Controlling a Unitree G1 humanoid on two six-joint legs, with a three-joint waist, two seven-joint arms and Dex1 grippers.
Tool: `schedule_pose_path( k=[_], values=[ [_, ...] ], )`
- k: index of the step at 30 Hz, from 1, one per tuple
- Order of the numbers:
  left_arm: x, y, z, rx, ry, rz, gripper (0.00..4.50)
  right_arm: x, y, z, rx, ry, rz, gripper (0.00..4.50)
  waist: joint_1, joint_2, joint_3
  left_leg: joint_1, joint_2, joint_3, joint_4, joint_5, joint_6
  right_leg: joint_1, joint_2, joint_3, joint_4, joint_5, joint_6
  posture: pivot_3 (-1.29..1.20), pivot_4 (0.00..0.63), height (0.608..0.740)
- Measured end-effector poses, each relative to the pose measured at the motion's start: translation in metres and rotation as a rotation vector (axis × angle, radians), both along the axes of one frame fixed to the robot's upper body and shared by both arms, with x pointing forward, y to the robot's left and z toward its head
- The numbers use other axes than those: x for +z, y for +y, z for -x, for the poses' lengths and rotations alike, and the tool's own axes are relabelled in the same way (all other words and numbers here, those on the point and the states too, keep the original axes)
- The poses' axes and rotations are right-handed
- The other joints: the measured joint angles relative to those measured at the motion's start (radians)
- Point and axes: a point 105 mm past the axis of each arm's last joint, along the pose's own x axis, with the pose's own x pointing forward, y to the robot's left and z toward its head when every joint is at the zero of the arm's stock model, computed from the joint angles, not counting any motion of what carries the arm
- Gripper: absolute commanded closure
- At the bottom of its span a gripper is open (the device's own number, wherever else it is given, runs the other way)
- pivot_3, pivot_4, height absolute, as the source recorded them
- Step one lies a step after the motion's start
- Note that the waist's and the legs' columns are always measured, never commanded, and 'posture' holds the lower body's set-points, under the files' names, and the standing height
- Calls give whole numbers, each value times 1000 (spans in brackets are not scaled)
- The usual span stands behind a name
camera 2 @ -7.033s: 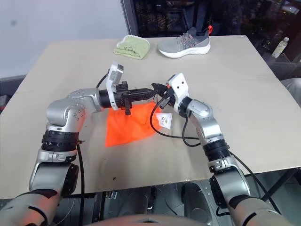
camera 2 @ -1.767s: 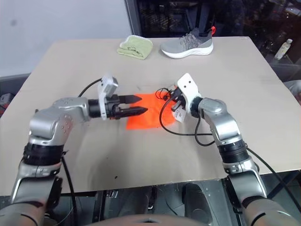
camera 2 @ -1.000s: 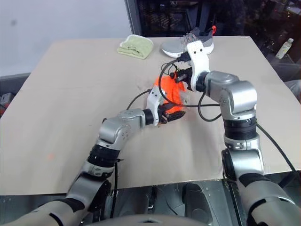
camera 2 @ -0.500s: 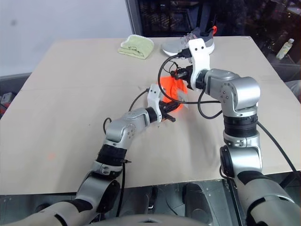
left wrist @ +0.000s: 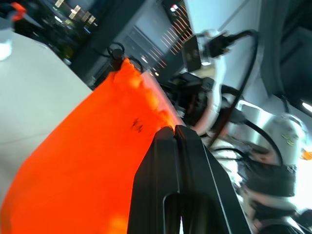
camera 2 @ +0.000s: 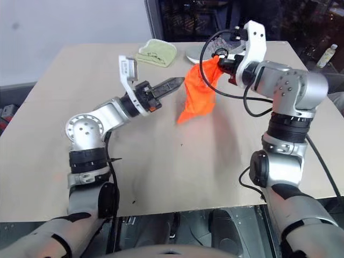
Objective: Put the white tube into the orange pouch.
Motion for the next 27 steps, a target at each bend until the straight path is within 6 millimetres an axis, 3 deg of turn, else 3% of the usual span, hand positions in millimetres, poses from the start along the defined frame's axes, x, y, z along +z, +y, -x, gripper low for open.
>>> schedule_pose_path(
  k=[3, 7, 9, 12, 16, 18, 19, 23, 27],
  values=[
    [11, 16, -15, 71, -24, -23, 4453, 6, -15, 0, -42, -9, -15, 4500, 1, 0, 0, 1, 0, 1, -1, 0, 0, 0, 0, -1, 0, 0, 0, 0, 150, 740],
    [27, 20, -33, 109, -90, -71, 4453, 4, -17, -5, -49, 14, -15, 4500, -1, 0, 0, 1, -1, 6, -1, 0, 0, -1, 0, 0, 0, 0, 0, 0, 150, 740],
    [31, 22, -38, 120, -114, -92, 4453, 15, -20, -8, -61, -9, -21, 4500, -3, 1, 1, 1, -1, 9, -3, 0, 0, -2, 0, 2, 0, 0, 0, 0, 150, 740],
    [15, 23, -40, 133, -110, -165, 4453, 29, -13, -5, -45, -61, 1, 4500, -14, 2, 1, 1, 1, 9, -6, 0, 0, -2, 0, 3, 0, 0, 0, 0, 150, 740],
    [-36, -8, -21, 39, -77, -278, 3366, 19, 7, -5, 6, -30, -7, 4500, -25, 2, 1, -3, 4, 10, -7, 1, -2, -8, -1, 9, 1, 0, 0, 0, 150, 740],
    [-47, -25, -10, 19, -88, -310, 2327, 17, 9, -6, 0, -17, -23, 4500, -23, 1, 1, -6, 4, 10, -6, 1, -2, -11, -1, 9, 2, 0, 0, 0, 150, 740],
    [-48, -33, -6, 24, -103, -317, 2043, 16, 9, -7, -5, -13, -34, 4500, -20, 1, 1, -7, 4, 11, -6, 1, -2, -13, -2, 10, 4, 0, 0, 0, 150, 740],
    [-47, -51, 7, 36, -174, -366, 2043, 19, 14, -6, -5, 1, -77, 4500, -17, 1, 1, -7, 4, 12, -5, 0, 0, -15, -2, 10, 4, 0, 0, 0, 150, 740],
    [-46, -53, 5, 82, -172, -374, 2043, 23, 22, -2, 0, 8, -105, 4500, -17, 1, 1, -5, 4, 12, -5, -1, 2, -14, -1, 11, 5, 0, 0, 0, 150, 740]
  ],
)
